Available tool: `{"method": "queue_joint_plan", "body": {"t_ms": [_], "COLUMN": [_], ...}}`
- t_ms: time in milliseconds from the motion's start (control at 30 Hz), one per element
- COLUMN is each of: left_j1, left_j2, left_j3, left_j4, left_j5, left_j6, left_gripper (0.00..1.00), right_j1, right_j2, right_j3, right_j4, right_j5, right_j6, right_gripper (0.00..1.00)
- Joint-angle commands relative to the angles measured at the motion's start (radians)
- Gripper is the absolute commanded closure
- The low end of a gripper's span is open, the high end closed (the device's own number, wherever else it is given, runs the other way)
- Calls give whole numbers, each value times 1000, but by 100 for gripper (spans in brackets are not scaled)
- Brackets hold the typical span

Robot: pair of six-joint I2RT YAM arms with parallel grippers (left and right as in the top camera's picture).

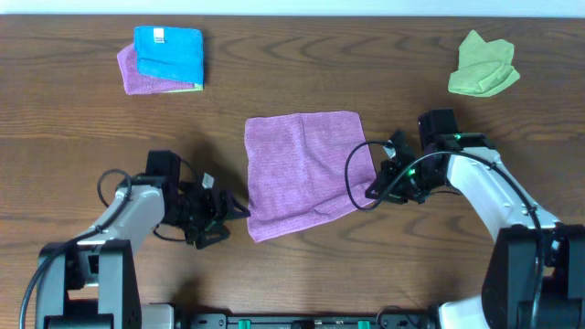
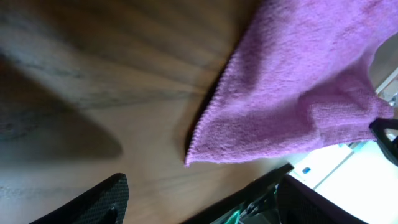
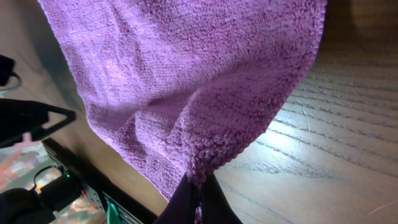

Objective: Fold the cloth
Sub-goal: 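Lift both lower corners and fold them up toward the top edge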

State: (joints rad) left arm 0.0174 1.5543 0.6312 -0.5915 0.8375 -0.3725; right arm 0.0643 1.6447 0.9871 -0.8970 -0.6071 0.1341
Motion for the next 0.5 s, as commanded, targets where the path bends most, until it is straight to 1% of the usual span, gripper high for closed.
{"method": "queue_joint_plan", "body": {"t_ms": [0, 233, 333, 467], "left_j1": [-1, -8, -34, -89], "left_j2": [9, 9, 9, 10], "left_j3": [-57, -137, -163, -173], "left_j4": [60, 228, 293, 346], "left_j5": [55, 80, 80, 76], "left_j6": [-59, -182, -240, -288], "left_gripper": [23, 23, 23, 23], "right_j1": [7, 7, 7, 7], "right_j2": [-20, -20, -20, -20], "right_j3": [13, 13, 13, 13], "right_j4": [-1, 8, 8, 8], "right_j5": [-15, -27, -30, -33], "right_j6": [19, 27, 27, 30], "right_gripper": [98, 99, 99, 99]}}
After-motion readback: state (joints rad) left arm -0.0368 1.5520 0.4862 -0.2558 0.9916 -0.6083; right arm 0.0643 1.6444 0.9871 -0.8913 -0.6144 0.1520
